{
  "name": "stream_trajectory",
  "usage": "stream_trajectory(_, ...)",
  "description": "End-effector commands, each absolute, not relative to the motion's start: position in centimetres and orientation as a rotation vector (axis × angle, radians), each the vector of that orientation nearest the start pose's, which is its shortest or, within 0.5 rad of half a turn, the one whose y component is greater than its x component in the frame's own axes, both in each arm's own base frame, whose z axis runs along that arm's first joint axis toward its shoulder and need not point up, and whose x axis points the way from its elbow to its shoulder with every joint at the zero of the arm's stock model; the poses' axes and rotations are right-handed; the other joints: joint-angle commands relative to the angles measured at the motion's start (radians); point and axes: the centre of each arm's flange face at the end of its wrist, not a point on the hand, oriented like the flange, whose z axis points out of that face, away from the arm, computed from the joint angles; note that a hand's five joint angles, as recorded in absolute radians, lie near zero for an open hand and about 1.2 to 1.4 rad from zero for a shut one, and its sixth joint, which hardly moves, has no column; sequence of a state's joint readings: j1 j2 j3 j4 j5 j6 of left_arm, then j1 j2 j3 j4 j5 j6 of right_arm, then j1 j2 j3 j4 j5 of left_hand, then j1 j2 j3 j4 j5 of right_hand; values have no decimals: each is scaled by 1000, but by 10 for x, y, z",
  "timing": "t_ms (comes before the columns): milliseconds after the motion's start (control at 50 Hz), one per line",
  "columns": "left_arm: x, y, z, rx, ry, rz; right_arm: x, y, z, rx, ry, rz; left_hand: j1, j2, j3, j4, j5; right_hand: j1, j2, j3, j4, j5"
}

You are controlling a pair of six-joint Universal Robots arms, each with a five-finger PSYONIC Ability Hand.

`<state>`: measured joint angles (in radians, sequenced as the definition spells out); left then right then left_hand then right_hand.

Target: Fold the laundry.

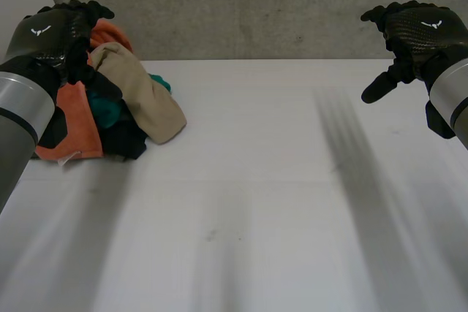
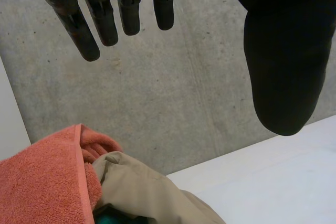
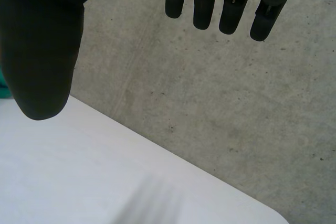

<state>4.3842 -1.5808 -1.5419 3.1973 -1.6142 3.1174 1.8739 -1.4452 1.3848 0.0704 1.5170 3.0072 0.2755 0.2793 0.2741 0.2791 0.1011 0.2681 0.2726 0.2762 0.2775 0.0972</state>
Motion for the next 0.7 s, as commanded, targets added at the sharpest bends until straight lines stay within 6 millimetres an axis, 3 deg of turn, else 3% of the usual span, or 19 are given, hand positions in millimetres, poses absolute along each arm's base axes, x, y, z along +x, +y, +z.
stream_trajectory(20, -222, -257, 327, 296, 2265, -2482, 229, -279, 320, -522, 2066, -2096, -88, -92, -87, -92, -89, -94, -98, -102, -103, -97)
stream_trajectory(180, -219, -271, 350, 264, 2165, -2557, 230, -278, 320, -528, 2063, -2094, -91, -95, -90, -95, -91, -94, -98, -102, -103, -97)
stream_trajectory(260, -197, -313, 346, 183, 2103, -2496, 230, -279, 319, -530, 2067, -2092, -91, -95, -90, -95, -91, -94, -98, -102, -103, -97)
stream_trajectory(280, -183, -336, 340, 151, 2079, -2448, 230, -279, 319, -530, 2065, -2094, -91, -95, -90, -95, -91, -94, -98, -102, -103, -97)
stream_trajectory(380, -152, -392, 319, 122, 2013, -2333, 230, -279, 318, -534, 2069, -2089, -91, -95, -90, -95, -91, -94, -98, -102, -103, -97)
stream_trajectory(420, -142, -419, 298, 148, 1999, -2263, 230, -279, 318, -534, 2069, -2089, -91, -95, -90, -95, -91, -94, -98, -102, -103, -97)
stream_trajectory(520, -126, -459, 262, 202, 1943, -2183, 230, -280, 316, -537, 2076, -2083, -91, -95, -90, -95, -91, -94, -98, -102, -103, -97)
stream_trajectory(600, -115, -486, 242, 234, 1865, -2234, 230, -281, 312, -541, 2086, -2074, -59, -63, -58, -63, -59, -94, -98, -102, -103, -97)
stream_trajectory(620, -114, -490, 238, 252, 1858, -2248, 230, -282, 311, -541, 2087, -2073, -33, -37, -32, -36, -33, -94, -98, -102, -103, -97)
stream_trajectory(700, -124, -493, 231, 380, 1881, -2321, 230, -285, 306, -550, 2107, -2062, 720, 716, 721, 716, 720, -94, -98, -102, -103, -97)
